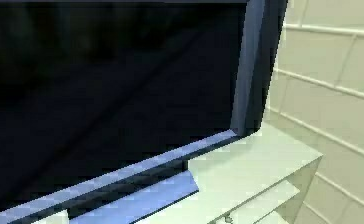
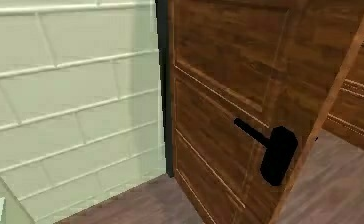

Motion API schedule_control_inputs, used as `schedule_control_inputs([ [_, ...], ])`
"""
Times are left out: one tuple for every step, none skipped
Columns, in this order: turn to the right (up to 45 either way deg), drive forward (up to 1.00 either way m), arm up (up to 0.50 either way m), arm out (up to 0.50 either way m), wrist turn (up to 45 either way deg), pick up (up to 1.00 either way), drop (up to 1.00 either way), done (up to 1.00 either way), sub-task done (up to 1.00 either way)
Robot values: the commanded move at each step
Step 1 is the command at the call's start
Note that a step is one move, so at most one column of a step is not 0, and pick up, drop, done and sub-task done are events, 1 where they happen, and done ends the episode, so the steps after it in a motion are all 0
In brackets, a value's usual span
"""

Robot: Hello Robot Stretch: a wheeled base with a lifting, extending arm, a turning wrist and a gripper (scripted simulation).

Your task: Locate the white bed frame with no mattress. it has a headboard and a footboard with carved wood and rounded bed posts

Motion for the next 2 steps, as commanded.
schedule_control_inputs([
  [45.0, 0.00, 0.00, 0.00, 0.0, 0.00, 0.00, 0.00, 0.00],
  [45.0, 0.00, 0.00, 0.00, 0.0, 0.00, 0.00, 0.00, 0.00],
])
